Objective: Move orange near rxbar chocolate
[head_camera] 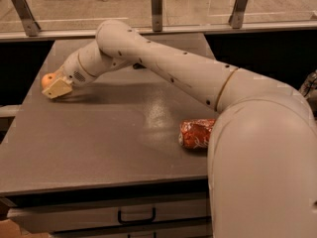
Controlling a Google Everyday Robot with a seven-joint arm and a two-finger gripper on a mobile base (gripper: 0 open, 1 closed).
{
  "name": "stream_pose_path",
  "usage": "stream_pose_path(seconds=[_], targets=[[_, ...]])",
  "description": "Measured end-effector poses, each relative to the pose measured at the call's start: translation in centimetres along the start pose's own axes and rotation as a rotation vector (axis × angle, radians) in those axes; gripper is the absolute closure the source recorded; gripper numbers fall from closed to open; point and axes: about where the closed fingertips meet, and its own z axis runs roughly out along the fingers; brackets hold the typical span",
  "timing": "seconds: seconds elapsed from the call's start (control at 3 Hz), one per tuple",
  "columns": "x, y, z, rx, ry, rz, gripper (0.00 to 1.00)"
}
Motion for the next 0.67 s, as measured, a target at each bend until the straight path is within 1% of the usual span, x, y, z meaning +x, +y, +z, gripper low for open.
stream_pose_path(seconds=[0.33, 0.67], targets=[[1.1, -1.5, -4.1, 0.077, 0.006, -0.007, 0.88], [4.0, -4.1, -12.1, 0.212, 0.051, 0.006, 1.00]])
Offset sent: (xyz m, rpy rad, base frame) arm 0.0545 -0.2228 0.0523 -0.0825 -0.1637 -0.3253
